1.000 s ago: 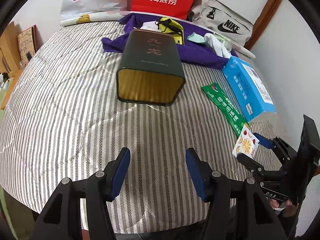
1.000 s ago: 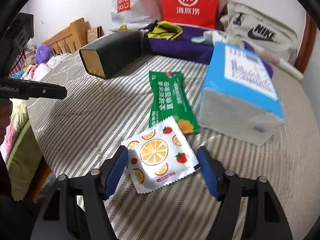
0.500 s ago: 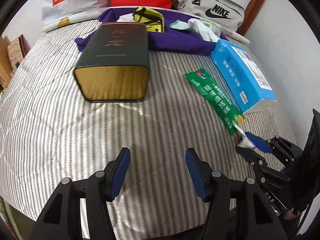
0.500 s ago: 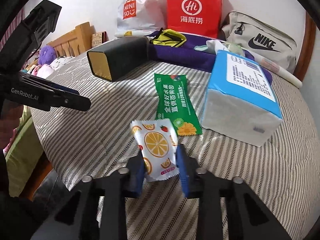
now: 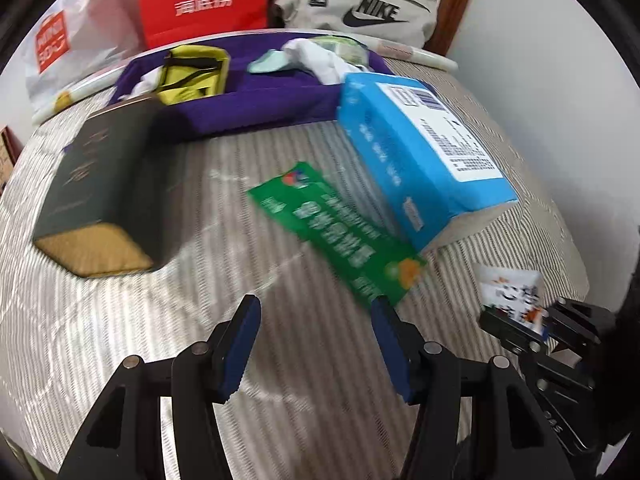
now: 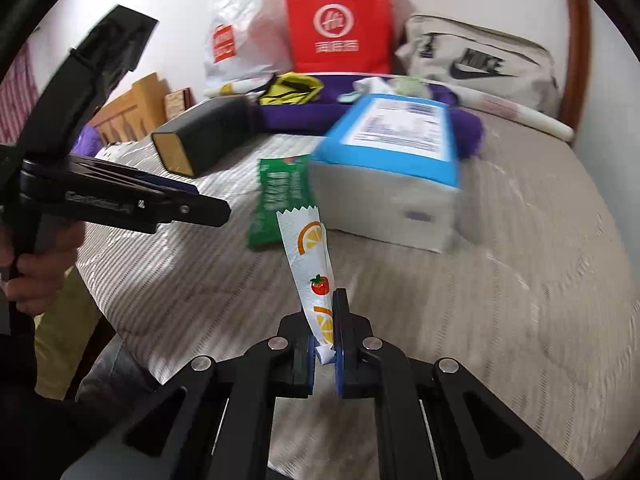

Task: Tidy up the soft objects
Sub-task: 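Grasp the green snack bar with the left tool while the right tool holds the packet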

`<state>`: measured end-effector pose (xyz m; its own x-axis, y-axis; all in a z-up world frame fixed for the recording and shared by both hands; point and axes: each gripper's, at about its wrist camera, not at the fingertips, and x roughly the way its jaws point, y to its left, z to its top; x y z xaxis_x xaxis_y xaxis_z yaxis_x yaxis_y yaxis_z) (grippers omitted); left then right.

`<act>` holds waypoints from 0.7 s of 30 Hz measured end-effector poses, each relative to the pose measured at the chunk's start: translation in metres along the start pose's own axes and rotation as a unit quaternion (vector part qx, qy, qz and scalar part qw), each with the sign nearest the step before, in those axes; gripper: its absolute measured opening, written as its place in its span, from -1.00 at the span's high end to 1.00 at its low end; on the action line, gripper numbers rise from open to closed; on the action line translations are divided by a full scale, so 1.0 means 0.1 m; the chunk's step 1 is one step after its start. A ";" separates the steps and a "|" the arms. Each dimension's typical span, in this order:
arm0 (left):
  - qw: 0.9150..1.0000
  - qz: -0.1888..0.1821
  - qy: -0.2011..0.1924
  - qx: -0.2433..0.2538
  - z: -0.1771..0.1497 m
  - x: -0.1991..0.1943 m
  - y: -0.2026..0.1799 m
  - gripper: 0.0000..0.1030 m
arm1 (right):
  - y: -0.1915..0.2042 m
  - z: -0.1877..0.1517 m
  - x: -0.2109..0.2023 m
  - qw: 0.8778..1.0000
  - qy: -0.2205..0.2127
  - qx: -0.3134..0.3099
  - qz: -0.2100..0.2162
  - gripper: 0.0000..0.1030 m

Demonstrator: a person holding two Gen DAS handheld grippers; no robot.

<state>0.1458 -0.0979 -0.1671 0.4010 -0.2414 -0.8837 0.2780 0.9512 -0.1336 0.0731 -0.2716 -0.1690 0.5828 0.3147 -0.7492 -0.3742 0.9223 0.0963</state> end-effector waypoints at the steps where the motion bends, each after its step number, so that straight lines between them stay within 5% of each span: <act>1: 1.000 0.000 0.001 0.001 0.01 0.02 -0.03 -0.07 | -0.04 -0.01 -0.02 1.000 0.000 0.004 -0.002 0.86; 8: 0.999 0.034 0.001 -0.017 0.21 0.21 -0.15 -0.07 | -0.26 -0.16 -0.16 1.000 0.000 0.021 -0.021 0.86; 13: 0.998 0.014 0.005 -0.058 0.34 0.27 -0.03 -0.07 | -0.35 -0.18 -0.18 0.999 -0.001 0.034 -0.017 0.86; 21: 0.999 0.020 -0.003 -0.041 0.46 0.40 -0.11 -0.15 | -0.37 -0.16 -0.10 0.999 0.007 0.037 -0.013 0.86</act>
<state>0.1984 -0.1264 -0.1802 0.4158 -0.2031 -0.8865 0.1884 0.9728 -0.1345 0.0698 -0.3125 -0.1751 0.5809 0.2879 -0.7614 -0.3049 0.9442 0.1244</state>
